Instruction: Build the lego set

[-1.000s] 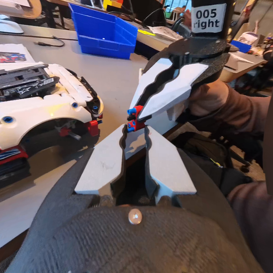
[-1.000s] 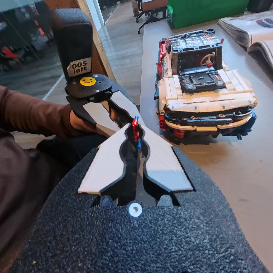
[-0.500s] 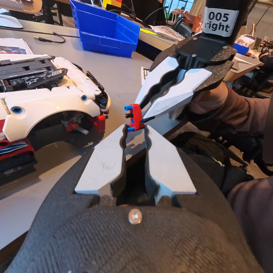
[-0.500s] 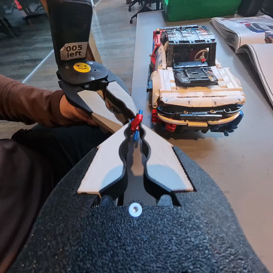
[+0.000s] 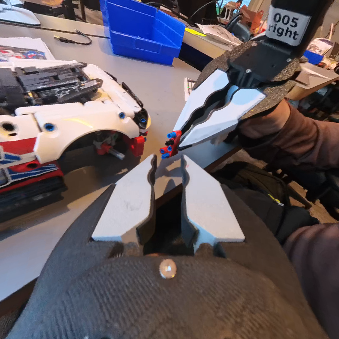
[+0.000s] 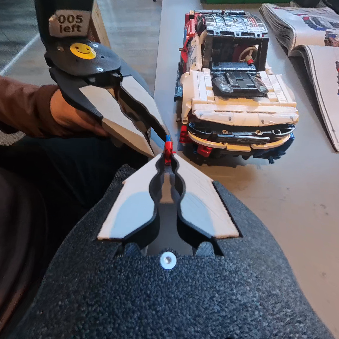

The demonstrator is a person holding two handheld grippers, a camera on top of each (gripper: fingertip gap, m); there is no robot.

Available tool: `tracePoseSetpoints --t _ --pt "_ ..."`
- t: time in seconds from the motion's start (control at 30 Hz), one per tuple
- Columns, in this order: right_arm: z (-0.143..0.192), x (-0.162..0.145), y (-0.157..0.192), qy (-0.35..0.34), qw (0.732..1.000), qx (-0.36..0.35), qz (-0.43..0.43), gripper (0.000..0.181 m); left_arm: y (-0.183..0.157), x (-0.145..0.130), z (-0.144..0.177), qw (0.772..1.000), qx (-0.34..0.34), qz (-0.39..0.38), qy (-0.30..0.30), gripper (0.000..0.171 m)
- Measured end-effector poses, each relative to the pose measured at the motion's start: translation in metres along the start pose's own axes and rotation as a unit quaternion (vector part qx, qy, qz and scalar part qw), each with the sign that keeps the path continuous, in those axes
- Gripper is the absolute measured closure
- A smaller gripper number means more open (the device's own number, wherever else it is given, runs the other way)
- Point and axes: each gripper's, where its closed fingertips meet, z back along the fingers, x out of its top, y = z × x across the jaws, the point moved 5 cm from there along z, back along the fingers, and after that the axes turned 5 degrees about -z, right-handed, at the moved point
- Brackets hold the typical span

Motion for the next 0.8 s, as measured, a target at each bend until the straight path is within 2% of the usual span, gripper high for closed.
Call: tracePoseSetpoints --t 0.2,0.47,0.67,0.8 --pt "-0.007 -0.004 -0.007 0.030 0.998 -0.051 0.009 0.176 0.013 -0.009 0.014 0.998 0.048 -0.029 0.033 0.148" --pt "-0.007 0.001 0.009 -0.004 0.975 -0.146 0.169 0.177 0.017 -0.014 0.012 0.997 0.047 -0.026 0.051 0.146" --pt "-0.007 0.002 0.008 -0.017 0.976 -0.121 0.180 0.177 0.018 -0.015 0.006 0.996 0.049 -0.039 0.059 0.145" --pt "0.000 0.003 0.011 -0.052 0.956 -0.135 0.256 0.176 0.017 -0.016 0.003 0.997 0.041 -0.041 0.054 0.151"
